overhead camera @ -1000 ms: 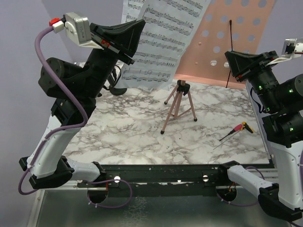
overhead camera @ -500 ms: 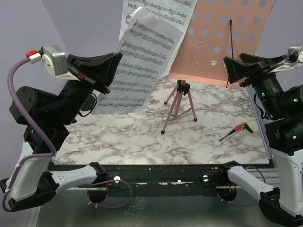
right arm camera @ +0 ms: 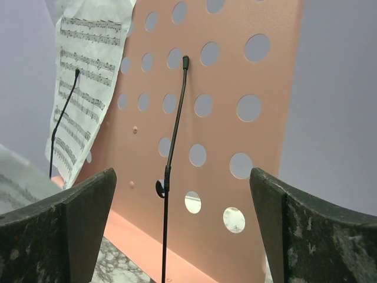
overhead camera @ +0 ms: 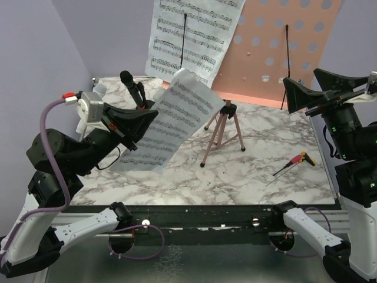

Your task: Pack up the instrument practice props

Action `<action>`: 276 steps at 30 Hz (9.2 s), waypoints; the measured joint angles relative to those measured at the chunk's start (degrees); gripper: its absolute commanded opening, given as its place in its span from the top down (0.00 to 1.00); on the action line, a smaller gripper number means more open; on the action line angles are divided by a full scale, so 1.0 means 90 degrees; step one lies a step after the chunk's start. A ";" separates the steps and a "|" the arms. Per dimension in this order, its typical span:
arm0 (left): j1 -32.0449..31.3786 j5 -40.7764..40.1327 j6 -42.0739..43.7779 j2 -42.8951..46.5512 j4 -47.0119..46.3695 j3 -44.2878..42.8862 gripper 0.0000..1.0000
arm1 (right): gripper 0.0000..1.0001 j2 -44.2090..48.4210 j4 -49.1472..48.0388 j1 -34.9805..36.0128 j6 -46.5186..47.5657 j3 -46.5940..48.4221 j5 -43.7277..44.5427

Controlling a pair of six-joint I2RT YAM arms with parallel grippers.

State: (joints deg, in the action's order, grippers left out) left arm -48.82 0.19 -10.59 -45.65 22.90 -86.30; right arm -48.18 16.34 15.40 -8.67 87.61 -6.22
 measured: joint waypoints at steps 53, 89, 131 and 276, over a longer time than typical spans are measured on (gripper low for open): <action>0.2120 -0.4092 -0.3079 -0.1474 -0.2572 0.6346 1.00 | 0.00 0.1610 0.0058 0.0000 0.1328 -0.1134 0.0233; 0.3592 -0.4114 0.1911 -0.4299 -0.1015 0.4483 0.99 | 0.00 0.2285 -0.0192 0.0000 0.2210 -0.1948 0.0515; 0.3667 -0.3269 0.0879 -0.1435 -0.0112 0.3145 0.09 | 0.00 0.0330 0.0840 0.0000 0.1394 0.0379 -0.1156; 0.1617 0.0714 -0.1775 -0.3769 -0.0636 -0.2543 1.00 | 0.73 -0.2747 -0.1234 0.3407 -0.2086 0.0554 0.2414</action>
State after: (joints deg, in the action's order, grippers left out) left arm -34.26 6.61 -26.57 -79.57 17.17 -109.19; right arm -72.90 5.23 46.06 -27.44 92.60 15.51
